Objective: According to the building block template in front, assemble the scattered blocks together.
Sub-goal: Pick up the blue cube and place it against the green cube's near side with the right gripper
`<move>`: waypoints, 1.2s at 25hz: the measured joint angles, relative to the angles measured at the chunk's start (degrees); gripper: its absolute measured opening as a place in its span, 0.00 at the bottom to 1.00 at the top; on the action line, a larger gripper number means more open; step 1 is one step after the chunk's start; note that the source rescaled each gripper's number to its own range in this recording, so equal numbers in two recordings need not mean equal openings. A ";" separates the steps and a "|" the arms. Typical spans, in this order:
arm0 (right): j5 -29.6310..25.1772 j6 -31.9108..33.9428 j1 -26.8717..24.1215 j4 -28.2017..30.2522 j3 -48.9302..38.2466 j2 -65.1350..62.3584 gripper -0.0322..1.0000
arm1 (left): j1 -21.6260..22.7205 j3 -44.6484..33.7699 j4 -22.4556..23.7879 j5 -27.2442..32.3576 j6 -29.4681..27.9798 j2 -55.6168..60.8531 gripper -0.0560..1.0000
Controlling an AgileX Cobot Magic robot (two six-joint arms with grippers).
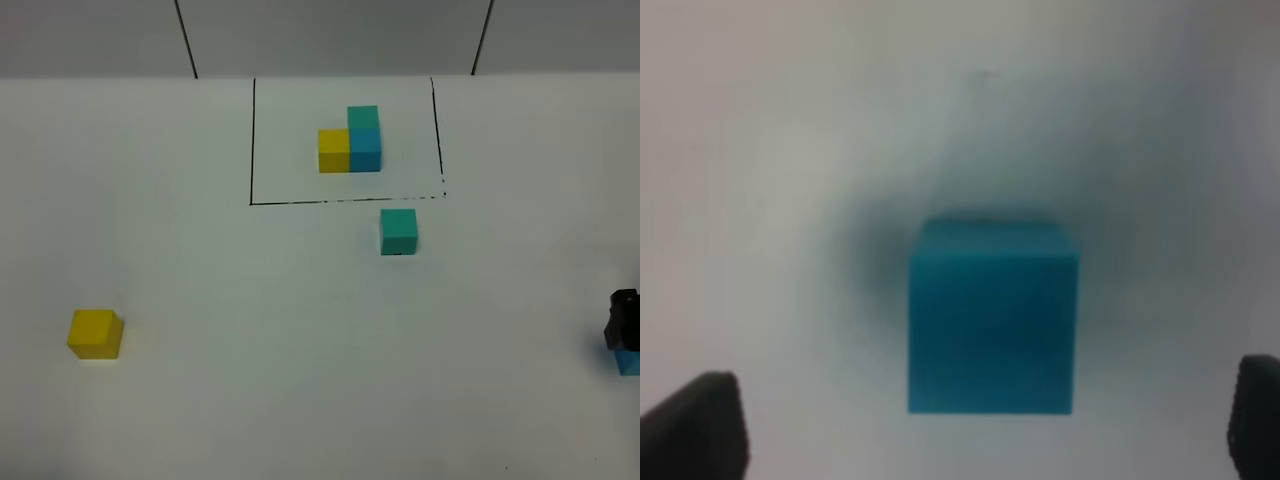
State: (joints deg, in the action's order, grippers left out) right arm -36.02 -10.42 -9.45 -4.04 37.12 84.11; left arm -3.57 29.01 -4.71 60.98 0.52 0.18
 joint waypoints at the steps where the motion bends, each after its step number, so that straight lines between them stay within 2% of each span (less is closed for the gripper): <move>1: 0.40 -0.61 -0.65 -0.12 0.00 1.07 0.94 | 0.00 0.00 0.00 0.00 0.00 0.00 0.64; 10: 2.77 -9.00 -4.32 -5.20 -0.11 5.91 0.92 | 0.00 0.00 0.00 0.00 0.00 0.00 0.64; 25: 6.96 -9.44 -4.32 -7.27 -0.24 11.88 0.84 | 0.00 0.00 0.00 0.00 0.00 0.00 0.64; 30: 7.02 -9.44 -4.32 -7.53 -0.24 13.48 0.76 | 0.00 0.00 0.00 0.00 0.00 0.00 0.64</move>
State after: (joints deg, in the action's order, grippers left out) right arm -29.00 -19.86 -13.77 -11.57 36.88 97.59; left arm -3.57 29.01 -4.71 60.98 0.52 0.18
